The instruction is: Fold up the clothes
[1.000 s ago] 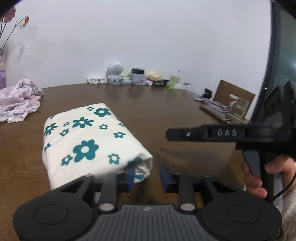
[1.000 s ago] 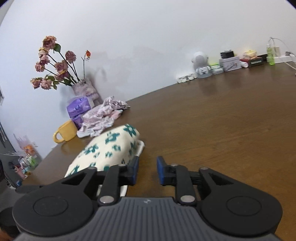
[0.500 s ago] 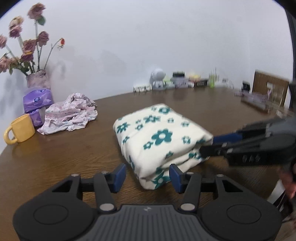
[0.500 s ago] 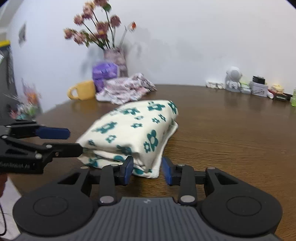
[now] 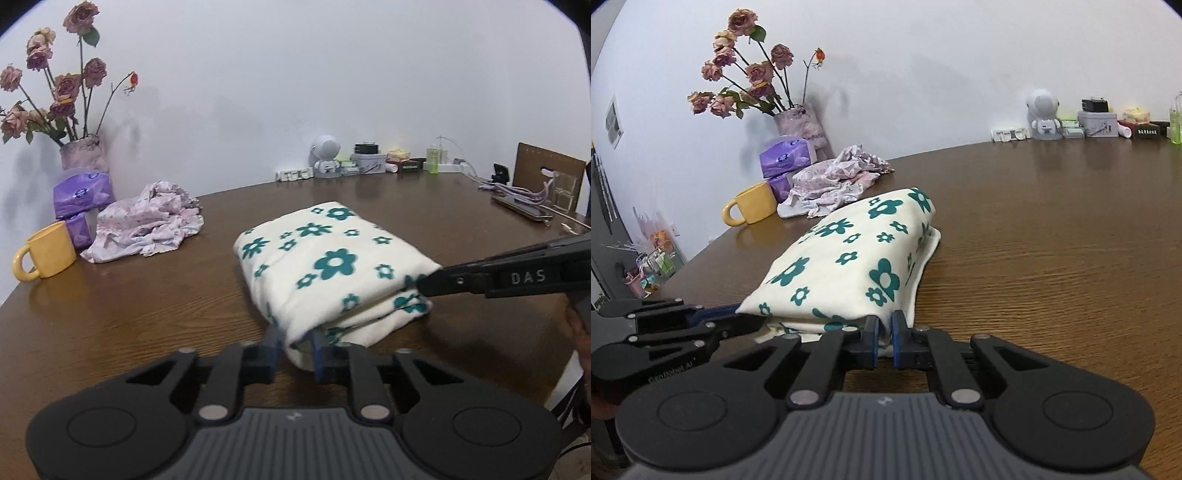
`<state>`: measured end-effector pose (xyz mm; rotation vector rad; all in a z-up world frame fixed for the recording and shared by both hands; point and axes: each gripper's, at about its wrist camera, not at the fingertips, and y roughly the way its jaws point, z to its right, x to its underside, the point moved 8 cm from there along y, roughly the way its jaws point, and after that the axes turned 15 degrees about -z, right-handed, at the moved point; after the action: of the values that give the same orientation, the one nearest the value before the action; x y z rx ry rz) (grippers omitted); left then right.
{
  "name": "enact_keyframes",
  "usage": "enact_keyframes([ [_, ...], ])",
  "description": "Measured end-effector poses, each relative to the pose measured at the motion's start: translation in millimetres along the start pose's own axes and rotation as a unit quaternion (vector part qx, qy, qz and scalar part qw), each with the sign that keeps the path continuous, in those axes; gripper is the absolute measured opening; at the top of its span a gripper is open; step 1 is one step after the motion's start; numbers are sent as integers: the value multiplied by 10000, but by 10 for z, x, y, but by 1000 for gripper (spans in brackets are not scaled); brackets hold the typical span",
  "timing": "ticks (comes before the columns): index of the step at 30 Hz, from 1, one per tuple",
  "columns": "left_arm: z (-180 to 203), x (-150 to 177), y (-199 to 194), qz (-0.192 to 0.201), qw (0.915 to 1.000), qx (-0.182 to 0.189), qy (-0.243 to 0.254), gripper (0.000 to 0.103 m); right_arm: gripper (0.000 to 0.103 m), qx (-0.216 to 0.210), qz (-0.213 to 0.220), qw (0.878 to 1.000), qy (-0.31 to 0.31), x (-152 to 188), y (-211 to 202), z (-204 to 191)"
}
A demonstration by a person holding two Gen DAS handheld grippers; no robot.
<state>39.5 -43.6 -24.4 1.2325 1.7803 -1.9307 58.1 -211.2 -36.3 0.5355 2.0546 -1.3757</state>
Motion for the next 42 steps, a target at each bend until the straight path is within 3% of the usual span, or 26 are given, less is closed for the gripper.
enact_keyframes([
  [1, 13, 2, 1, -13, 10000, -17, 15, 38, 12, 37, 26, 10000, -86, 0, -16, -26],
  [4, -18, 2, 94, -157, 9998, -108, -107, 37, 16, 128, 100, 9996, -242, -6, -41, -92],
  [7, -86, 29, 166, -295, 9988, 73, -396, 12, 11, 205, 97, 9997, -70, -22, 1, -52],
  [11, -86, 40, 131, -262, 9988, 116, -407, 15, 7, 33, 10, 9995, 327, -30, 27, 73],
  [13, -82, 27, 105, -190, 9989, 98, -421, 26, 9, 2, -1, 9995, 313, -24, 21, 64],
  [15, -97, 23, 125, -195, 9987, 63, -472, 23, 12, -5, 57, 9996, 264, -28, -7, 34],
  [16, -110, 24, 143, -217, 9984, 65, -525, 10, 12, -4, 97, 9997, 245, -34, -21, 20],
  [17, -122, 24, 145, -228, 9978, 138, -608, 8, 11, 15, 66, 9996, 283, -32, -1, 33],
  [21, -153, -19, 78, -84, 9971, 247, -721, 9, 7, 7, -63, 9988, 493, -13, 68, 91],
  [24, -115, -57, 61, -5, 9988, 65, -484, 21, 9, -18, 52, 9992, 400, -21, 25, 34],
  [25, -104, -66, 69, 11, 9990, 21, -441, 21, 11, -33, 64, 9995, 312, -27, 13, 2],
  [27, -91, -80, 63, 36, 9989, 54, -455, 6, 11, 9, 56, 9997, 242, -30, 15, -23],
  [34, -158, -141, 6, 173, 9979, 96, -623, 7, 10, 19, -17, 9999, 119, -13, 15, -60],
  [36, -165, -131, 23, 150, 9978, 79, -636, 10, 10, -5, -41, 9999, 120, -11, 24, -61],
  [39, -195, -87, 38, 14, 9975, 18, -713, 36, 11, -178, -45, 9997, 129, -27, -33, -55],
  [40, -209, -75, 29, 19, 9972, 11, -741, 45, 15, -257, -40, 9996, 132, -35, -63, -52],
  [42, -223, -66, 20, 26, 9971, 0, -764, 46, 29, -416, -32, 9990, 140, -52, -125, -46],
])
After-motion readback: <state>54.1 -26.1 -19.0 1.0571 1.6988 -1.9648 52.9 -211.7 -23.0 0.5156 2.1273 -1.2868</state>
